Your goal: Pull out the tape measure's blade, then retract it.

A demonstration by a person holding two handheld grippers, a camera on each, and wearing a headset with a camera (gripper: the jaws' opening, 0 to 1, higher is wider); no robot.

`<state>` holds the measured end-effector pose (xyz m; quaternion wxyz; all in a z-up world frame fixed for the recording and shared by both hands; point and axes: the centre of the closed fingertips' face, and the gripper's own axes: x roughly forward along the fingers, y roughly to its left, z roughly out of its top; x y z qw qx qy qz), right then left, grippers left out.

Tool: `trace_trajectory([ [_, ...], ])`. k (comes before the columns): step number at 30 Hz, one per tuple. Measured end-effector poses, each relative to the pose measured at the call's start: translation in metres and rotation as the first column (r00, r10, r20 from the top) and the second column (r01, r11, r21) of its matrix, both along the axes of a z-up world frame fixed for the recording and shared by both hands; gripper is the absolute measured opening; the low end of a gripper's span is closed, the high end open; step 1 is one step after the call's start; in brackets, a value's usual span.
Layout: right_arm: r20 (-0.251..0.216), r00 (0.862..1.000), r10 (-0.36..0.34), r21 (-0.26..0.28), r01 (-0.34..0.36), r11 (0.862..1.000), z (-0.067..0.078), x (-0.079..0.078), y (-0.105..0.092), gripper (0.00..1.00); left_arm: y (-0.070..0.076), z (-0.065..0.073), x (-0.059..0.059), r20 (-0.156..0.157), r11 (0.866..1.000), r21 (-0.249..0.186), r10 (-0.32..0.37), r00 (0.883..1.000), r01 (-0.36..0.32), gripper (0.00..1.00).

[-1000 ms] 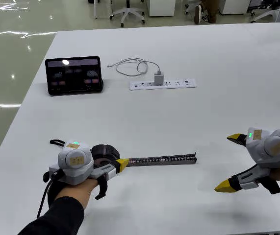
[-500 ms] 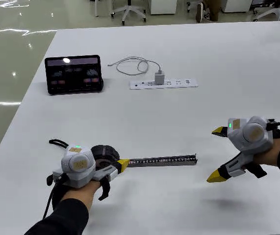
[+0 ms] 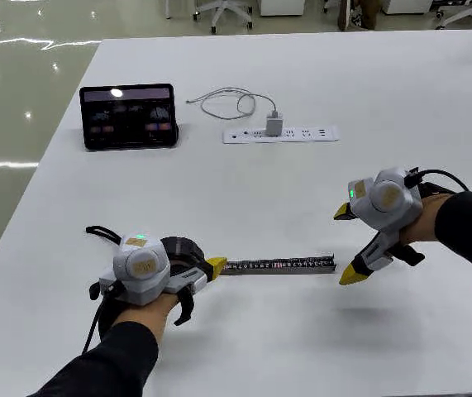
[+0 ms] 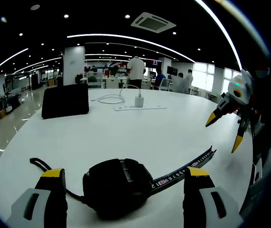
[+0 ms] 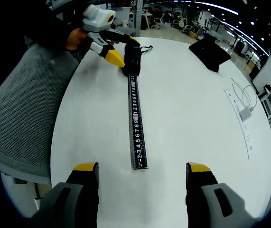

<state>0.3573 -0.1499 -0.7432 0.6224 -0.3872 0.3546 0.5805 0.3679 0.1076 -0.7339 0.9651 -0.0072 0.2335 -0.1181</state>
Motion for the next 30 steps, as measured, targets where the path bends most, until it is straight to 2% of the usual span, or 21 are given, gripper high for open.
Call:
trace_trajectory([
  [2,-0.005,1.000,0.005,-0.003,-0.005,1.000,-0.003,-0.001,0.001,0.68,0.000,0.001,0.001,0.011,1.000,0.004,-0.004,1.000,0.004,1.00],
  [6,-0.004,1.000,0.031,-0.012,-0.031,0.999,-0.013,-0.001,0.001,0.64,0.000,-0.001,0.001,0.014,1.000,0.007,-0.007,1.000,0.007,1.00],
  [10,-0.042,0.998,0.051,0.006,-0.050,0.999,-0.020,-0.006,0.003,0.54,-0.001,-0.004,0.000,0.013,1.000,0.011,-0.017,1.000,0.017,1.00],
  [12,-0.069,0.996,0.063,0.000,-0.063,0.998,-0.027,-0.011,0.003,0.51,-0.002,-0.007,-0.001,0.008,0.999,0.021,-0.026,1.000,0.026,1.00],
  [15,-0.076,0.994,0.078,-0.020,-0.080,0.997,-0.033,-0.014,0.003,0.44,0.000,-0.008,-0.001,0.004,1.000,0.014,-0.016,1.000,0.016,1.00],
  [17,-0.094,0.992,0.079,-0.016,-0.081,0.997,-0.035,-0.016,0.004,0.41,0.000,-0.009,-0.001,0.001,1.000,0.007,-0.014,1.000,0.014,1.00],
  [22,-0.078,0.993,0.093,-0.032,-0.096,0.995,-0.041,-0.012,0.002,0.29,0.003,-0.010,0.000,0.000,1.000,0.003,-0.002,1.000,0.002,1.00],
  [30,-0.087,0.994,0.069,-0.036,-0.073,0.997,-0.042,-0.007,0.001,0.23,0.005,-0.008,0.004,0.005,1.000,0.001,0.013,1.000,-0.013,1.00],
])
